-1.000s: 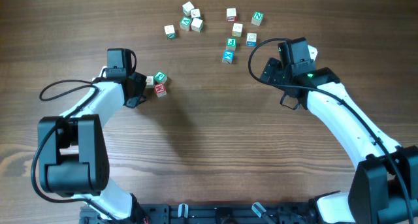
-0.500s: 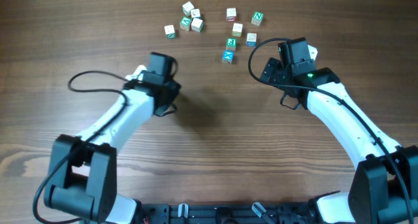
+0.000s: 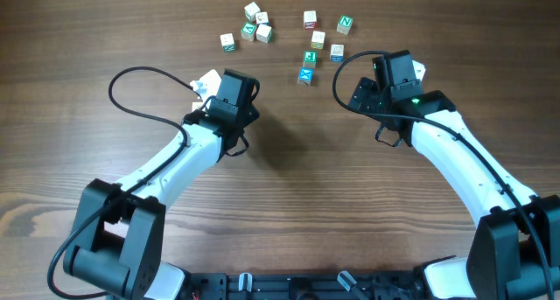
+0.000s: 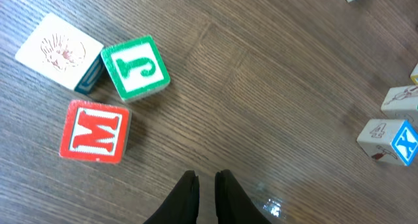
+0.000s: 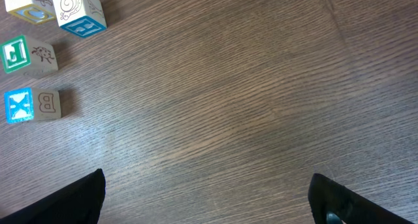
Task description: Form a circle
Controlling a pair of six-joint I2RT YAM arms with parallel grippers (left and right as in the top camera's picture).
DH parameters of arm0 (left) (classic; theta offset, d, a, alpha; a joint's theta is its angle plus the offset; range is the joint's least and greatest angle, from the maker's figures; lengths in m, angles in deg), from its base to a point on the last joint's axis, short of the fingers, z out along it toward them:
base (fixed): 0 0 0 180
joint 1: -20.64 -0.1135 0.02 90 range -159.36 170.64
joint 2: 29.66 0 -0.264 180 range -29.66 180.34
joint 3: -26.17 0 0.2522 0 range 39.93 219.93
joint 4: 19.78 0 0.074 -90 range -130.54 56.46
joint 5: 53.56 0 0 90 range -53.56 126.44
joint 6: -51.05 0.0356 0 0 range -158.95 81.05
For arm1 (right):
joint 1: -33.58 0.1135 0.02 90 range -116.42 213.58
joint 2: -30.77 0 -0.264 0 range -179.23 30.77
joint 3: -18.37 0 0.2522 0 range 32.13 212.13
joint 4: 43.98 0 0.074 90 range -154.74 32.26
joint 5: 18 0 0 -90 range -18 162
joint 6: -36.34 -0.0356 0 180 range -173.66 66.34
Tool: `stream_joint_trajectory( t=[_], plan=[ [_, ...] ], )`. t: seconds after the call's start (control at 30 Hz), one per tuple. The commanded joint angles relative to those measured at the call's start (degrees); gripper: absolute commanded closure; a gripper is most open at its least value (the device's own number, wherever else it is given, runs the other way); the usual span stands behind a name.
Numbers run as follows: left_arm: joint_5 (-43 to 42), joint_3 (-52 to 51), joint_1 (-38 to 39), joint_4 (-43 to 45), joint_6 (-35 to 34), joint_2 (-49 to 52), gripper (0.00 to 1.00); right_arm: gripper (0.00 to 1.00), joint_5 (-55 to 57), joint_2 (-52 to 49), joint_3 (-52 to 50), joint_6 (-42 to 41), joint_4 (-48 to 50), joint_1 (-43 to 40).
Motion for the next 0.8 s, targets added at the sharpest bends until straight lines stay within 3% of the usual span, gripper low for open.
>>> stream_joint_trajectory(
  t=[0.0, 0.13, 0.23, 0.4, 0.77],
  plan=[
    [1.6, -0.1, -2.5, 4.9, 1.4, 2.2, 0.86, 0.0, 1.0, 0.4, 0.0, -0.5, 0.1, 0.0],
    [-4.5, -0.1, -4.6, 12.5, 1.4, 5.3, 0.88, 0.0, 1.0, 0.4, 0.0, -0.5, 0.1, 0.0],
    [-9.4, -0.1, -4.7, 8.2, 1.4, 5.9, 0.96, 0.0, 1.0, 0.4, 0.0, -0.5, 0.1, 0.0],
    [-16.1, -0.1, -4.6, 5.6, 3.4, 5.5, 0.96, 0.0, 1.0, 0.4, 0.0, -0.5, 0.1, 0.0],
    [-14.8, 0.0, -4.6, -5.7, 6.0, 2.2, 0.96, 0.0, 1.0, 0.4, 0.0, -0.5, 0.1, 0.0]
  ],
)
